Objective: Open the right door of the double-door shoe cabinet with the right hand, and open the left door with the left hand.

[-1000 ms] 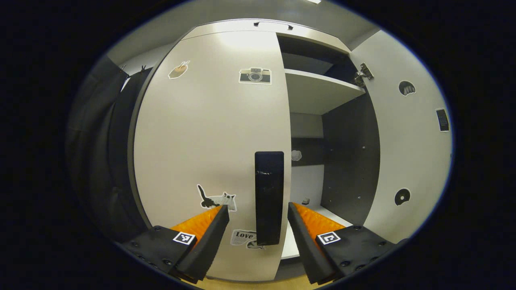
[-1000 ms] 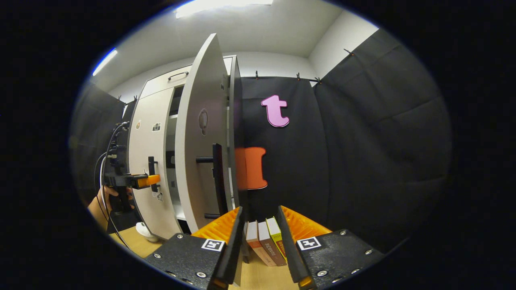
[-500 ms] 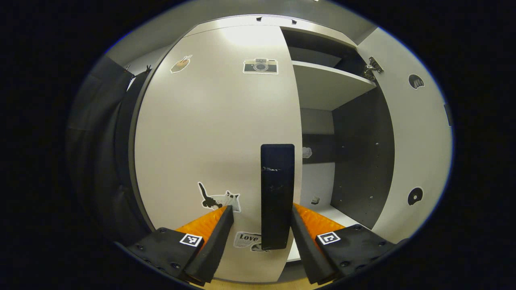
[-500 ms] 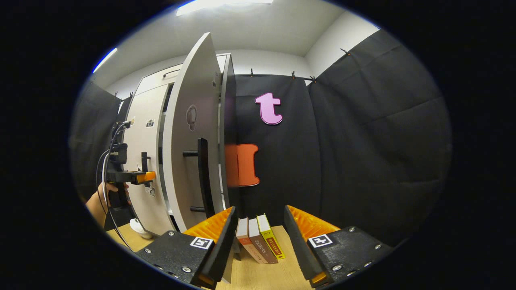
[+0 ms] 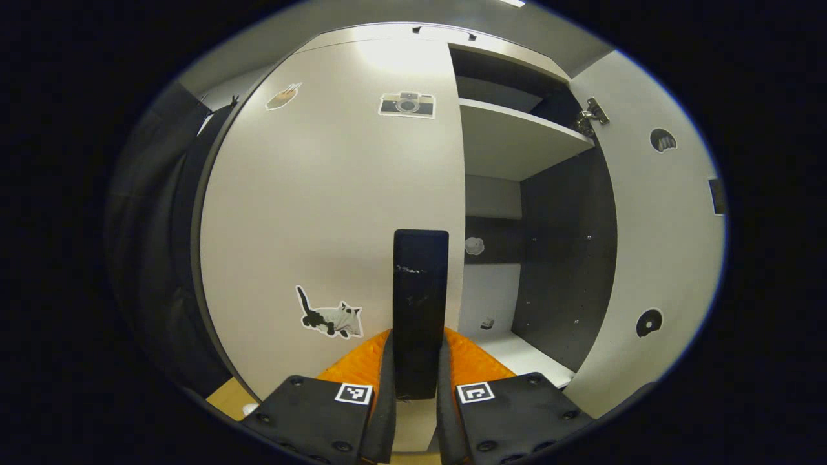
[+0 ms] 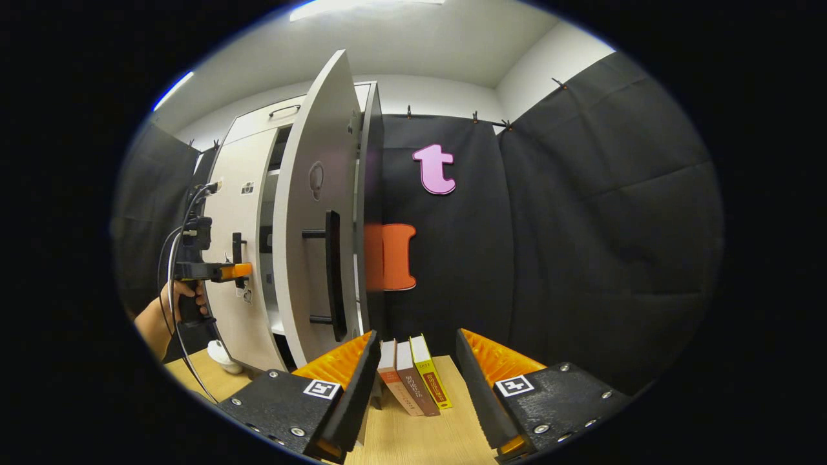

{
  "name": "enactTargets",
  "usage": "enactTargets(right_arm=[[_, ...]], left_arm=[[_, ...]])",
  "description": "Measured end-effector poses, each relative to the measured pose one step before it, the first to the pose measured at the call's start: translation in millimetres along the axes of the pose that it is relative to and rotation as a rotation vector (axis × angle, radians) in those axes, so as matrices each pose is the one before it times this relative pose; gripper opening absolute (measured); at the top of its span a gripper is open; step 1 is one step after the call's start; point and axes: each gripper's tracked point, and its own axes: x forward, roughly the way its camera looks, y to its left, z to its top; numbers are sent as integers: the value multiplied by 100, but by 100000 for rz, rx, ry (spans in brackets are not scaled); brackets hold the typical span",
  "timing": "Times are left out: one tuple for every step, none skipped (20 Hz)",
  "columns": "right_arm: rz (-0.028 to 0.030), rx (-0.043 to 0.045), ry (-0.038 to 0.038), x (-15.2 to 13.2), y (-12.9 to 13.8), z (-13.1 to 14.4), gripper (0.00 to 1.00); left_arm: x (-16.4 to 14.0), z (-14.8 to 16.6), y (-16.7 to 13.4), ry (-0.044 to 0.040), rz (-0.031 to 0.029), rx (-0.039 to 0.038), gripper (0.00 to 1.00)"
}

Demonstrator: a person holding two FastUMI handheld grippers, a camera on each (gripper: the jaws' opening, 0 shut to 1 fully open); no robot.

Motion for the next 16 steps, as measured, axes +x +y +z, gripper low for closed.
enactTargets(right_arm=[[871,1428,-176,-92,176,-80,72],[796,1816,647,-45,164,-145,72],[883,1554,1051,-112,166,-248,72],[436,710,492,-122,214,-13,72],[-196,18,-106,-123,67,58,72],[-260,-304,-288,-15,99,66,72],[236,-268,-178,-180,122,-44,72],[359,12,-114,-275,253,-69,72],[524,-4,281,-166,364,-143,72],[272,-72,502,-127,210,-176,72],[292,-172,469,-73,318,-114,72],[437,-227,295,-281,232,-184,72],[645,-234,-107,-168,406,-52,72],[668,-93,-973,-28,444,131,72],[420,61,-615,40,305,-122,72],[226,281,631,104,233,-391,73]], left_arm=[[-124,-97,5,377,-1031,-1458,34],[-98,-71,32,775,-741,-570,34],[-117,37,-107,821,-756,410,33],[-268,-150,8,1042,-740,725,29],[-339,-170,-65,659,-762,-39,29],[-569,-57,72,286,-443,127,25],[-569,4,53,233,-1021,-333,25],[-368,-39,49,-12,-896,-167,25],[-282,-45,46,-150,-483,580,25],[-272,73,322,-153,-161,971,25],[-77,-57,172,-46,-326,611,25],[-184,9,50,74,-577,109,25],[-316,-73,14,-266,-772,-287,25],[-257,33,126,-958,-803,-1385,25],[-114,-246,373,-646,-650,-580,25],[-89,-159,304,-41,-446,154,25]])
